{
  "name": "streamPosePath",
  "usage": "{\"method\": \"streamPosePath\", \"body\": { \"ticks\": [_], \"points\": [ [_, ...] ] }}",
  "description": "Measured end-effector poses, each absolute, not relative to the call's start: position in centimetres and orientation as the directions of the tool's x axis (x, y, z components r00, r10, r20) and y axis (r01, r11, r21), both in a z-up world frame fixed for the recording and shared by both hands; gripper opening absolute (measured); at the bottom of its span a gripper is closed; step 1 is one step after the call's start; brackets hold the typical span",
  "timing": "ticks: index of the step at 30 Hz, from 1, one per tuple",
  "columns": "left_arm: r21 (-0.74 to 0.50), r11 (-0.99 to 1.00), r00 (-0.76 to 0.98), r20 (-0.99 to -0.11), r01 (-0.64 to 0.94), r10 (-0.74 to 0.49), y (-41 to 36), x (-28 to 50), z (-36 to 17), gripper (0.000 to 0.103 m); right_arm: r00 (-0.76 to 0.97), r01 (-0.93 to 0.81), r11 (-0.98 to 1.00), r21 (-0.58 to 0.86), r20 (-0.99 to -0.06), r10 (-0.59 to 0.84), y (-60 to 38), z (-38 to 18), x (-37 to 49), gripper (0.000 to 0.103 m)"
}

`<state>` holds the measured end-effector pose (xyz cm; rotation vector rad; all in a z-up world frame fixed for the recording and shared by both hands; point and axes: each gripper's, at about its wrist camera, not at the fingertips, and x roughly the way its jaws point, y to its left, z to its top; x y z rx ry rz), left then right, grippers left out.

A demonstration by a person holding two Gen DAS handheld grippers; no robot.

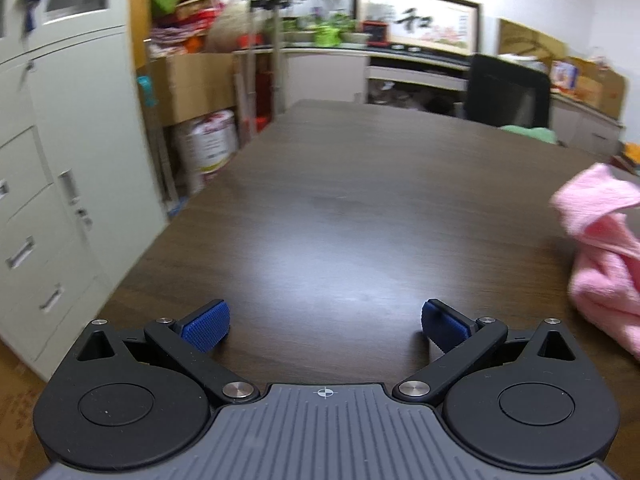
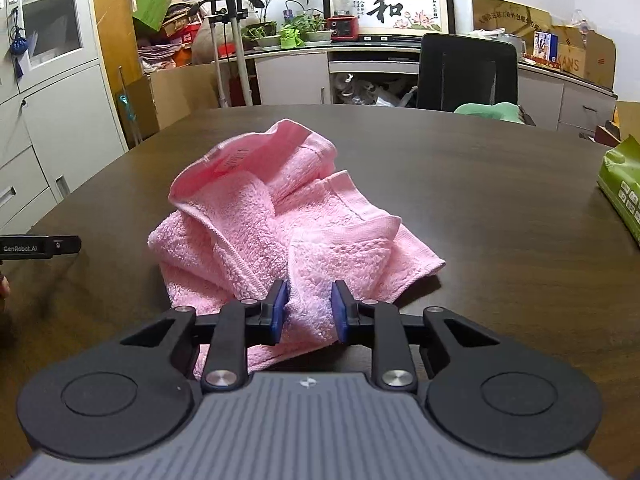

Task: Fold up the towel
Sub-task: 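Close the left gripper on a towel edge while the right gripper approaches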

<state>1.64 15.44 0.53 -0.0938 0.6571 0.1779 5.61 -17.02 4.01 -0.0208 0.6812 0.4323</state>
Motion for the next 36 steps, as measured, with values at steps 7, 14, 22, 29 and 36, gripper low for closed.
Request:
{"method": "streamPosePath", "body": {
  "ticks": [7,14,22,29,36],
  "points": [
    [0.082,0.995,0.885,-0.466,0.063,-0.018,9.6,0.7,3.5,0.103,0.683,-0.394,0.906,0.156,-0.610,0.402,-17.6,3.8,5.8,0.029],
    [0.244,0.924,0.896,-0.408,0.293,-0.176,1.9,3.2,5.1,0.103,0.681,-0.419,0.897,0.144,-0.604,0.415,-17.2,3.6,5.5,0.048],
    [0.265,0.878,0.855,-0.454,0.399,-0.251,-2.8,6.0,3.4,0.083,0.677,-0.423,0.894,0.148,-0.604,0.420,-17.2,3.6,5.3,0.050],
    [0.311,0.860,0.862,-0.446,0.403,-0.242,-3.5,7.0,3.0,0.076,0.678,-0.421,0.896,0.144,-0.607,0.416,-17.1,3.6,5.3,0.050],
    [0.337,0.871,0.871,-0.457,0.358,-0.181,-3.3,7.4,2.1,0.051,0.663,-0.444,0.883,0.151,-0.608,0.437,-16.8,3.5,5.3,0.067]
  ]
}}
